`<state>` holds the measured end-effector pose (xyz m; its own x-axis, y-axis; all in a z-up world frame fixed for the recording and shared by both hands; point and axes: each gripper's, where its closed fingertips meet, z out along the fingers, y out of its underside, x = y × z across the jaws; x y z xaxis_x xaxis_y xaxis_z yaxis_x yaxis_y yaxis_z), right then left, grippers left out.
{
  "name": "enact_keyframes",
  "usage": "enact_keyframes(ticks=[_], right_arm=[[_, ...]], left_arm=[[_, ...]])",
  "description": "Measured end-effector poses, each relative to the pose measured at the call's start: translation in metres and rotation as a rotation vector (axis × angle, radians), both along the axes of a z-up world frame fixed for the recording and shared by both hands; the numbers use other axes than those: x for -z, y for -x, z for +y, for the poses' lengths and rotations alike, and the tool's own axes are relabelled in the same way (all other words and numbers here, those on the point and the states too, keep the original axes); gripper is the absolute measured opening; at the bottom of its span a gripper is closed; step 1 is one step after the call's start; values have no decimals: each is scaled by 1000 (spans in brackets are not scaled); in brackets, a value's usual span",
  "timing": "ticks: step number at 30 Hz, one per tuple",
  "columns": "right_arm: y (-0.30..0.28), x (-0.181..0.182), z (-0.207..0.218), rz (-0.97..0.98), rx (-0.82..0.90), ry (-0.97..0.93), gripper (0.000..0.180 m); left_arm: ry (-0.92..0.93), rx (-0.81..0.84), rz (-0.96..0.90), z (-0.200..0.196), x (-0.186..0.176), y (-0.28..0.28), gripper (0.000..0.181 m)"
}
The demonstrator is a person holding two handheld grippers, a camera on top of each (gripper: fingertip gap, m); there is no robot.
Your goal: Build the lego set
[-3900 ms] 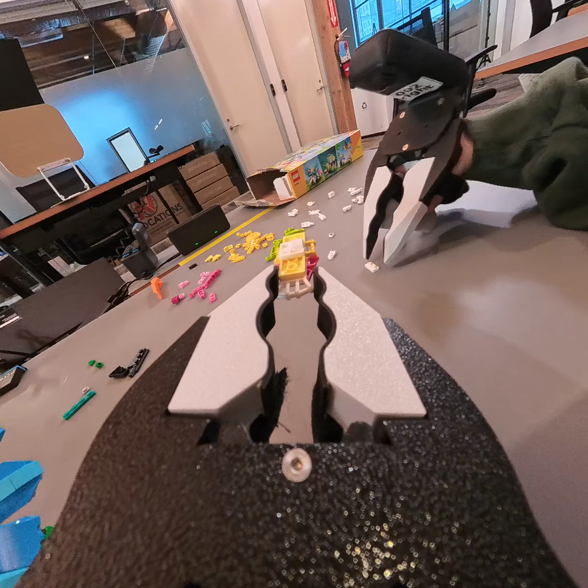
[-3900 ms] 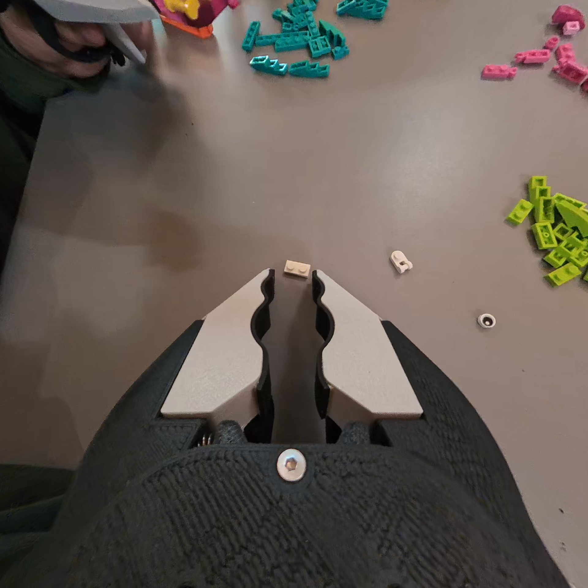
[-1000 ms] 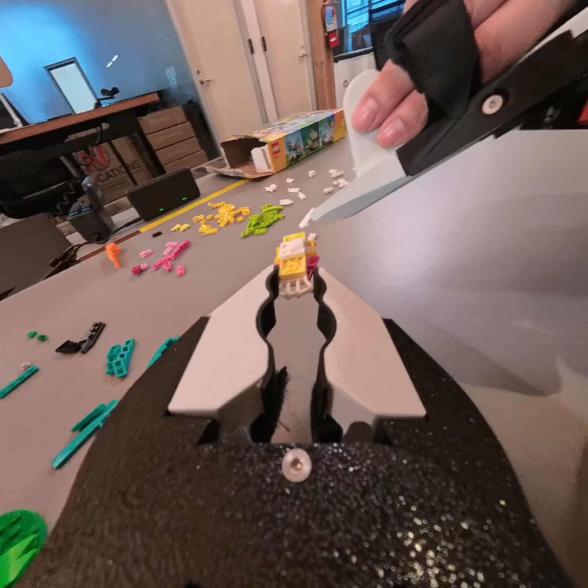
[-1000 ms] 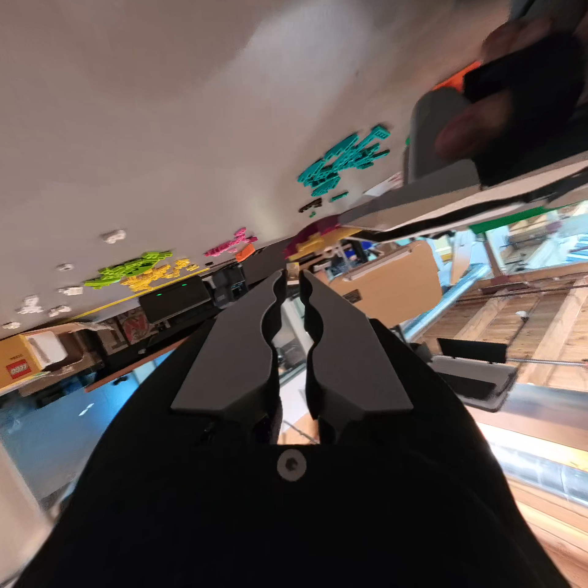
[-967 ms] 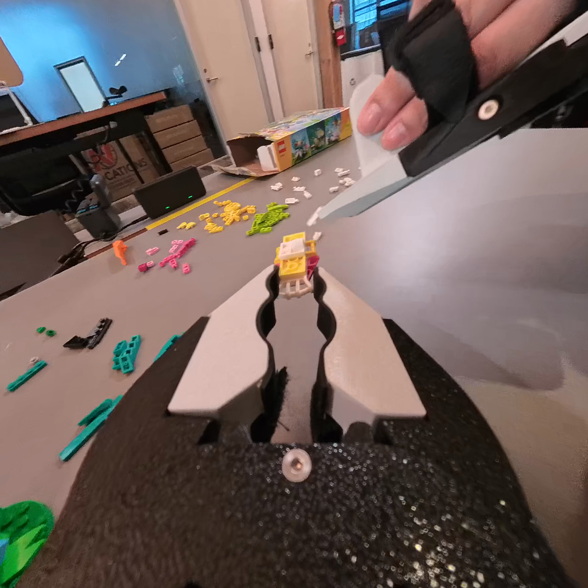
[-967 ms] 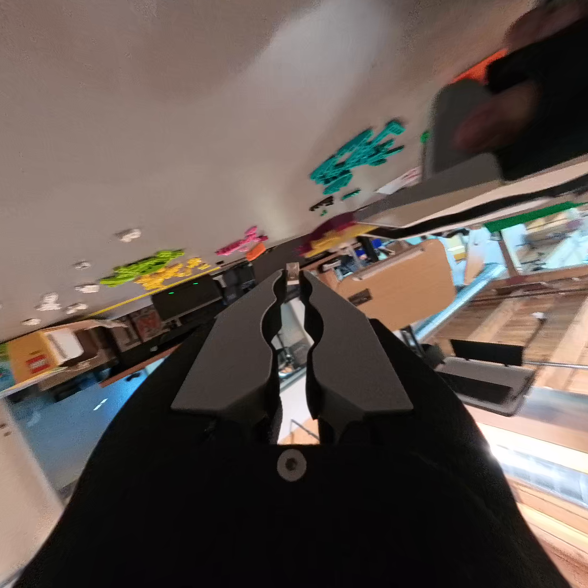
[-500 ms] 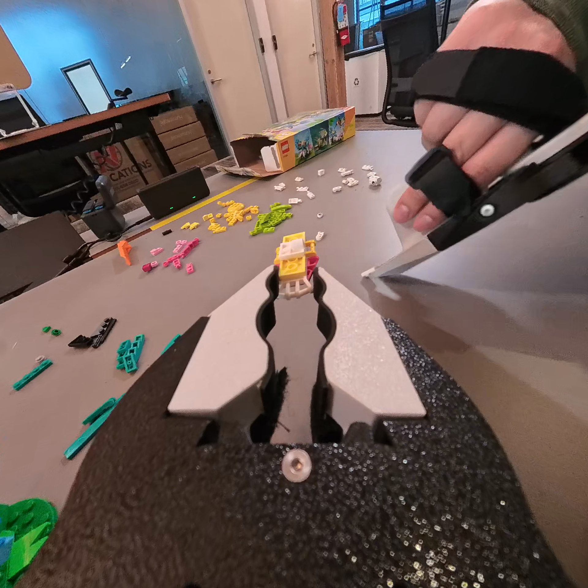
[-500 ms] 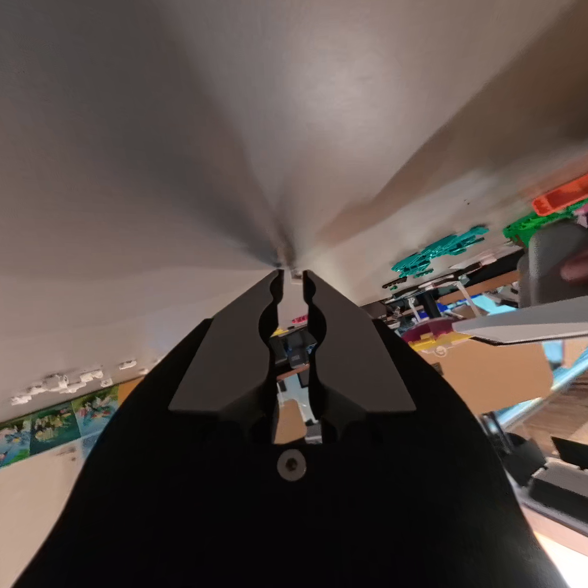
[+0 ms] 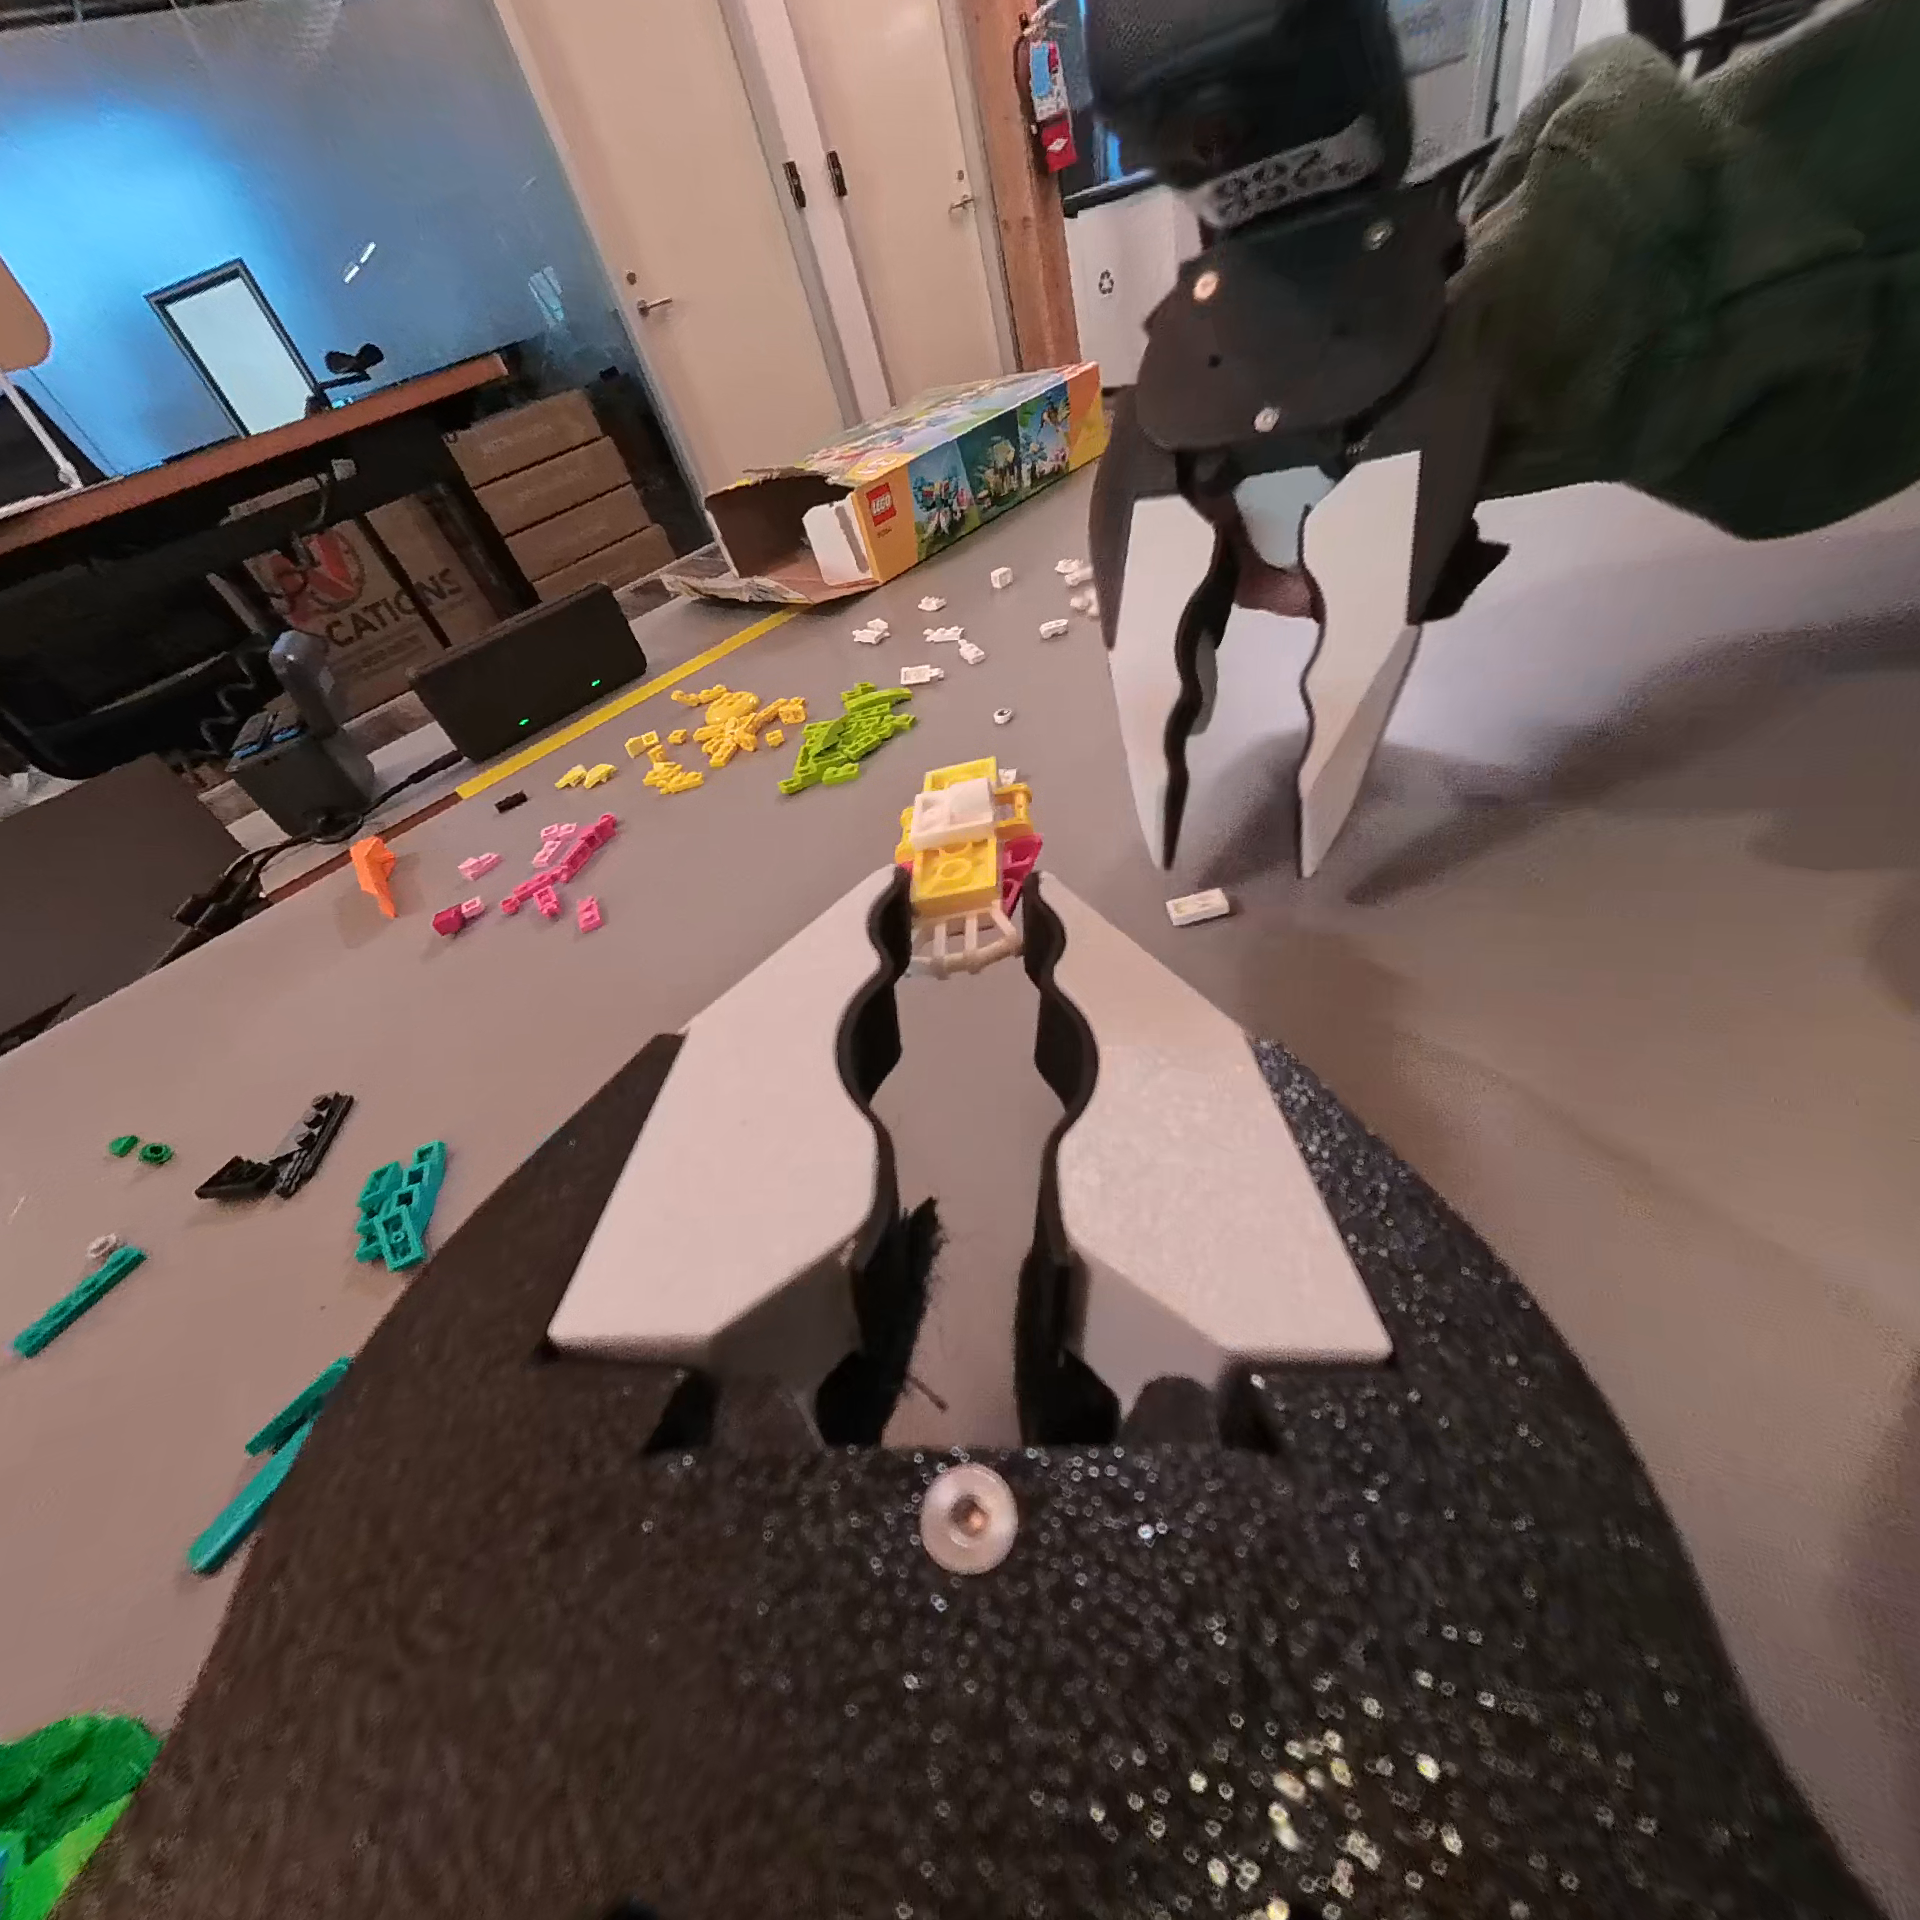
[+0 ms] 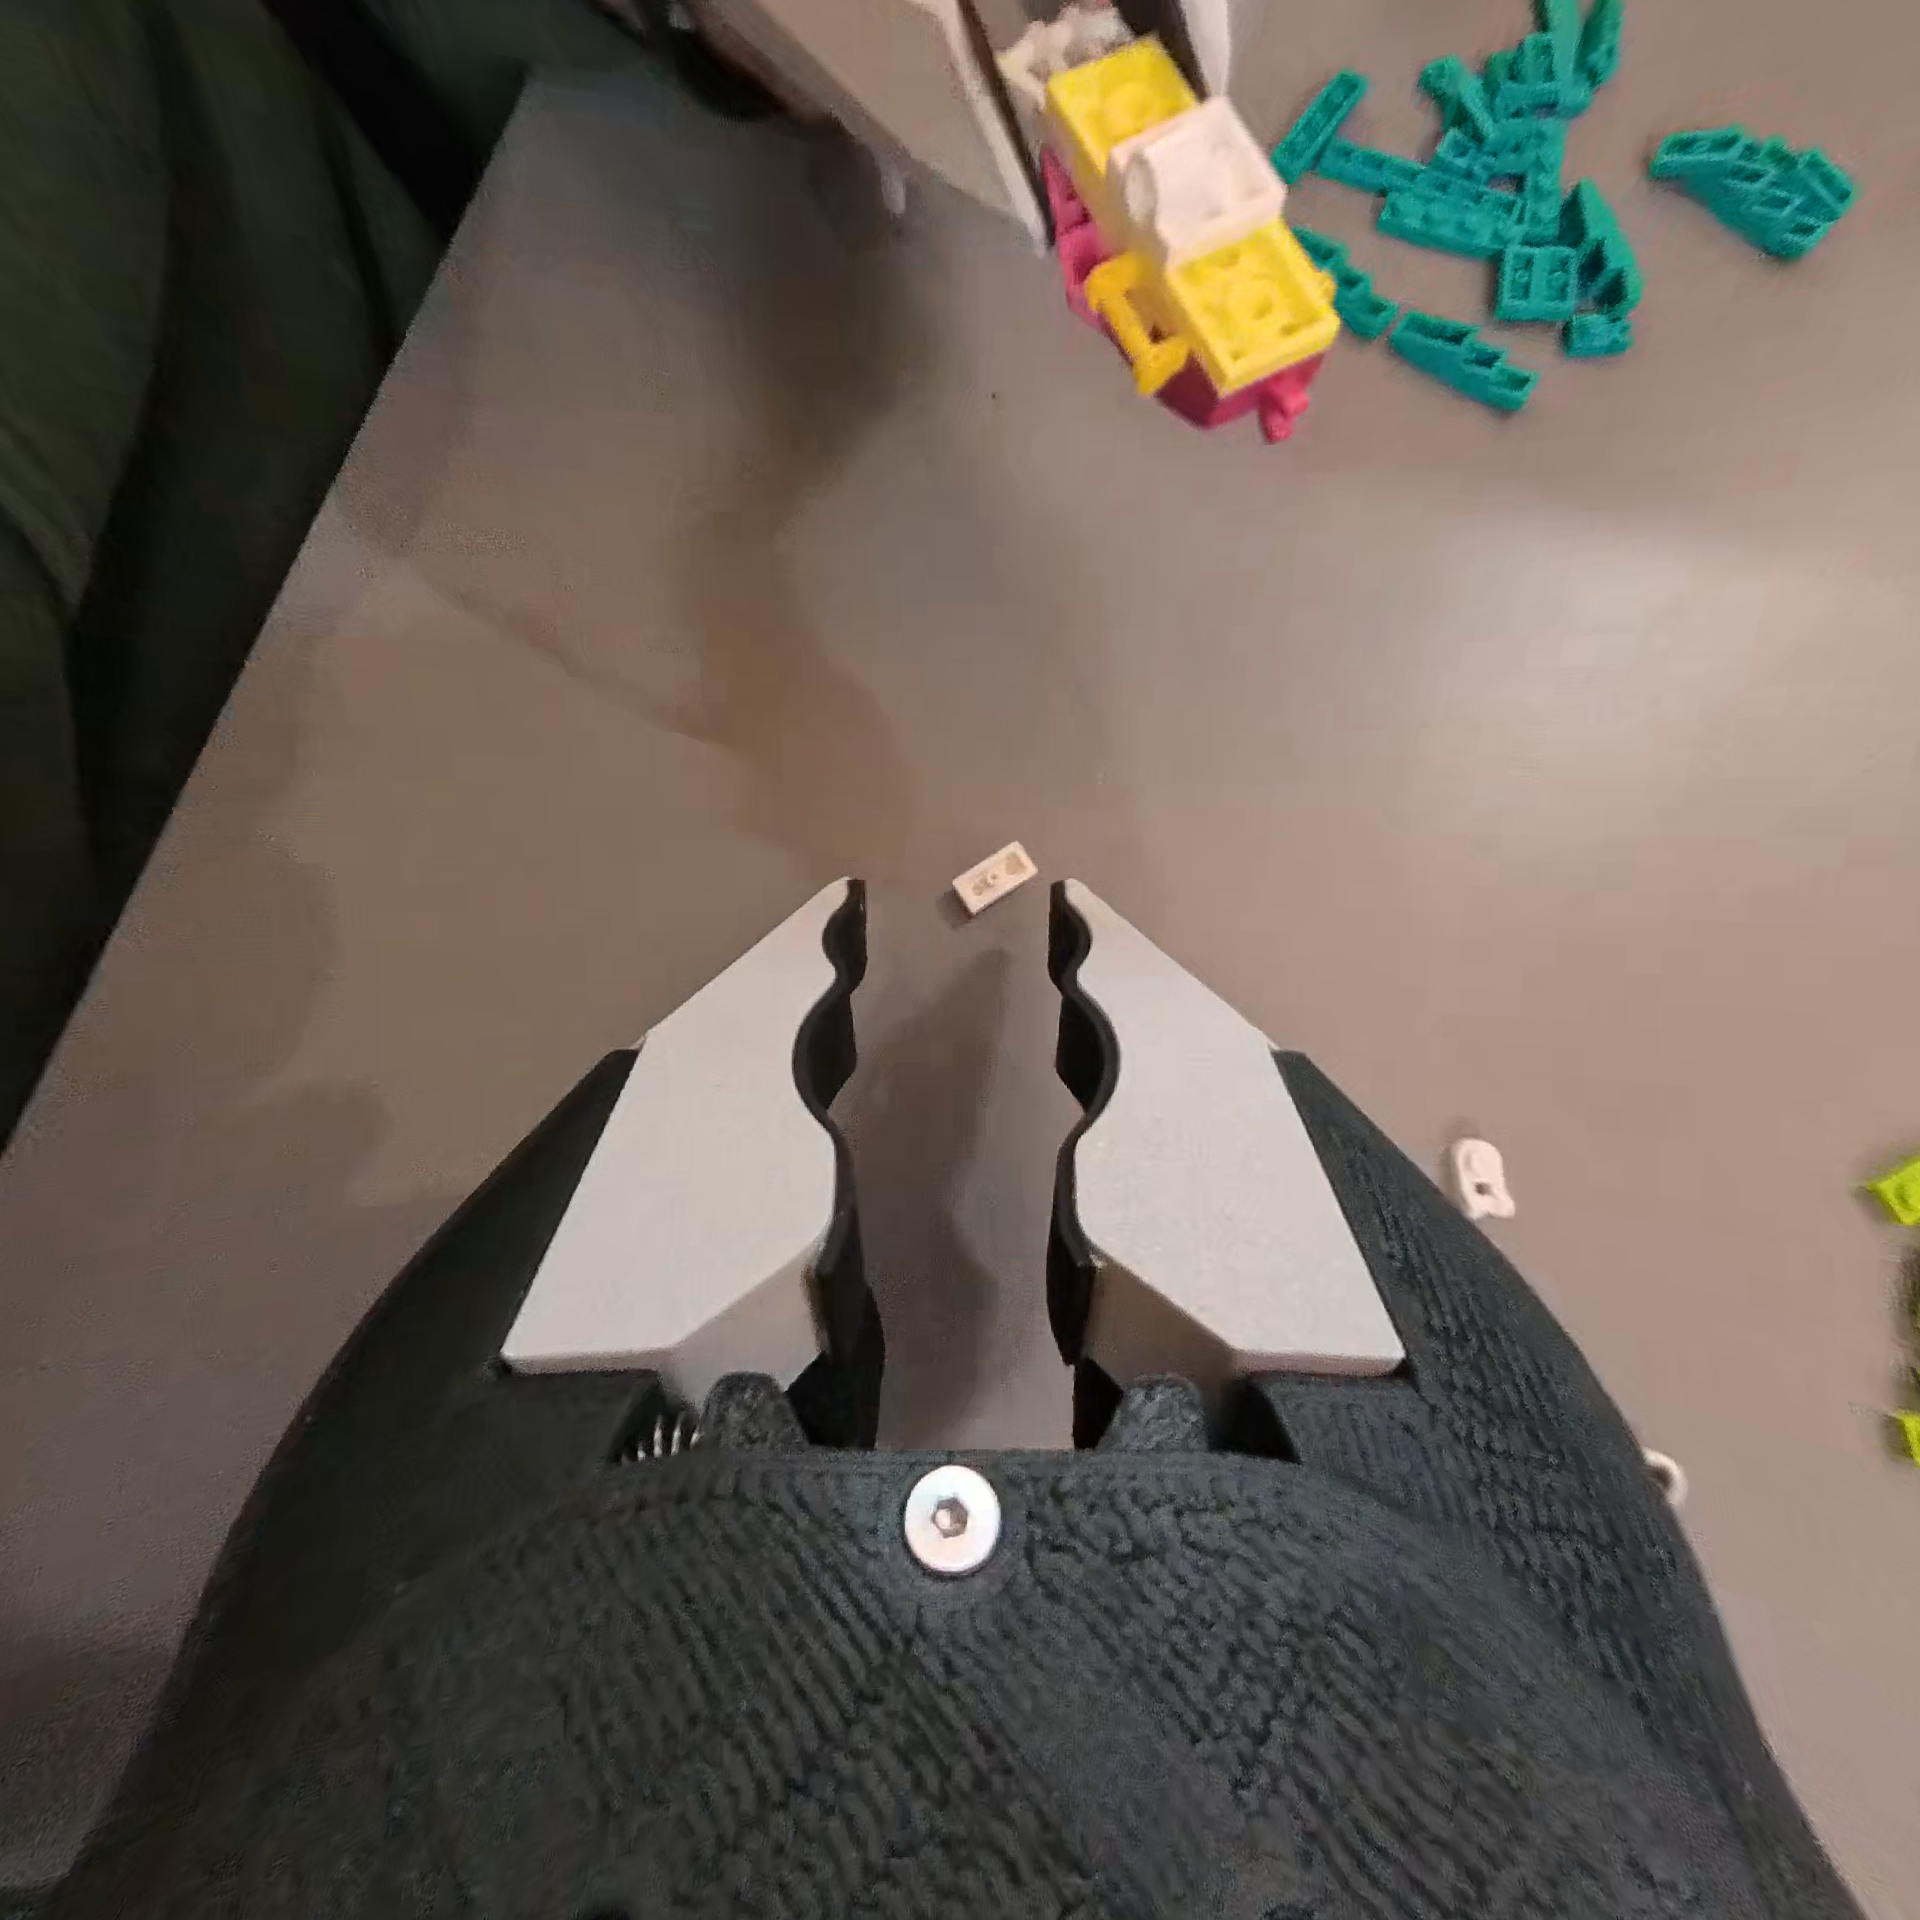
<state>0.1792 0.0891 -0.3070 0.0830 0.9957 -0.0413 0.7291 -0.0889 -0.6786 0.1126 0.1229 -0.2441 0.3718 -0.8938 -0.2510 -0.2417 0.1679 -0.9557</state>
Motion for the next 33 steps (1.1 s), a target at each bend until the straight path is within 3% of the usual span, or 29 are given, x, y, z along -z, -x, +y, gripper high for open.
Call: enact_keyframes(ticks=[1, 8, 13, 33], right_arm=[[1, 2, -2, 10, -14, 27, 34], [11, 5, 0, 78, -89, 75, 36], [3, 6, -3, 70, -110, 113, 28], [4, 5, 2, 83, -16, 14, 15]], left_arm=[[-4, -3, 4, 0, 0, 0, 19], [-11, -22, 17, 4, 2, 1, 19], [-17, -35, 31, 6, 4, 1, 19], [-31, -34, 45, 6, 5, 0, 19]])
